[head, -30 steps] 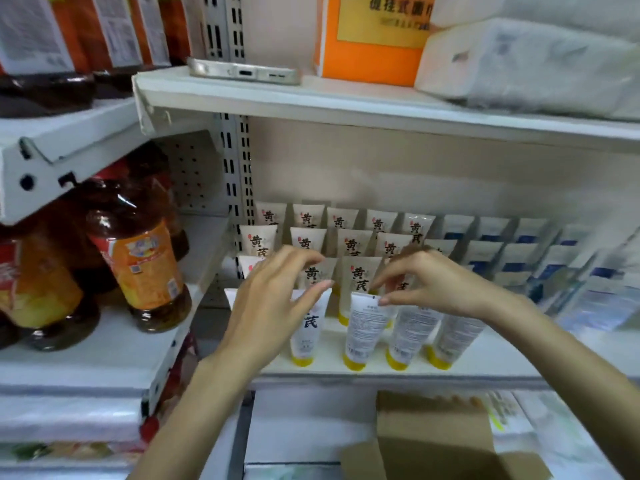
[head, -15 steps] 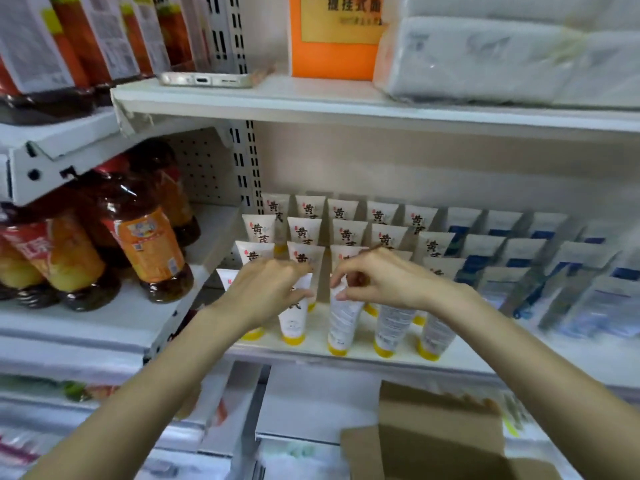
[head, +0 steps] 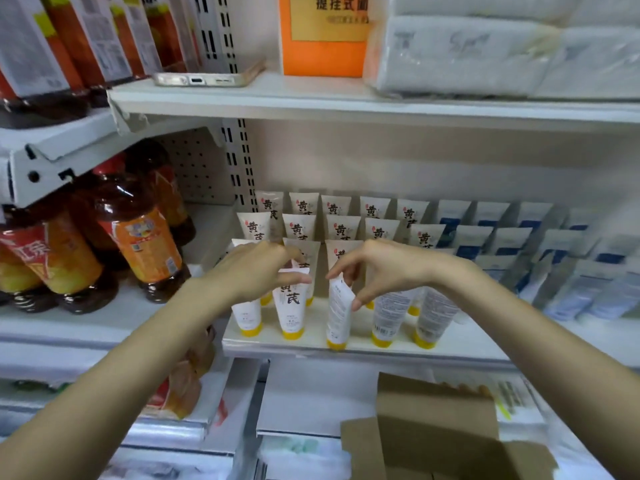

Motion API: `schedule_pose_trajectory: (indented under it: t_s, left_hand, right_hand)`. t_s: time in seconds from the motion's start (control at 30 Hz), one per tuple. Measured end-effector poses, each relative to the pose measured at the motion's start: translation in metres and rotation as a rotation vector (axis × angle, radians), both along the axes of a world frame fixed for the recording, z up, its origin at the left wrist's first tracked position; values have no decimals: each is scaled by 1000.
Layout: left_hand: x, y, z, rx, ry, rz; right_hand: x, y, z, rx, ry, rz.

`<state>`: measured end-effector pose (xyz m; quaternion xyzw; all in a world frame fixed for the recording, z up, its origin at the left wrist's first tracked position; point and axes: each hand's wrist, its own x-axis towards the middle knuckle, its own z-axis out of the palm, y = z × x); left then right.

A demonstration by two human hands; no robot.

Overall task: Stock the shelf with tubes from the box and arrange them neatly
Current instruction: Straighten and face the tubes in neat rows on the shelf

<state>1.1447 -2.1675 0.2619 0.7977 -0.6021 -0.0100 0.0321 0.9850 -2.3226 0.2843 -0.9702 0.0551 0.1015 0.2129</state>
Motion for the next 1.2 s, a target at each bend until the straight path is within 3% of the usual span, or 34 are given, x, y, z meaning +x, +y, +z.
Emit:
schedule_pose_trajectory:
  t_s: [0.2,0.4,0.53,1.2]
  left_hand:
    - [12,1,-3,4,35,-22]
    - [15,-3,-8,-21,171,-107]
    - [14,-3,-9,-1,166,-113]
    - [0,-13,-7,-35,198,-199]
  right_hand:
    - [2,-2,2,-26,16,0]
    - [7,7,-2,-108,-97,-54]
    - [8,10,-6,-114,-183,-77]
    - [6,14,-12,-199,-218,-190]
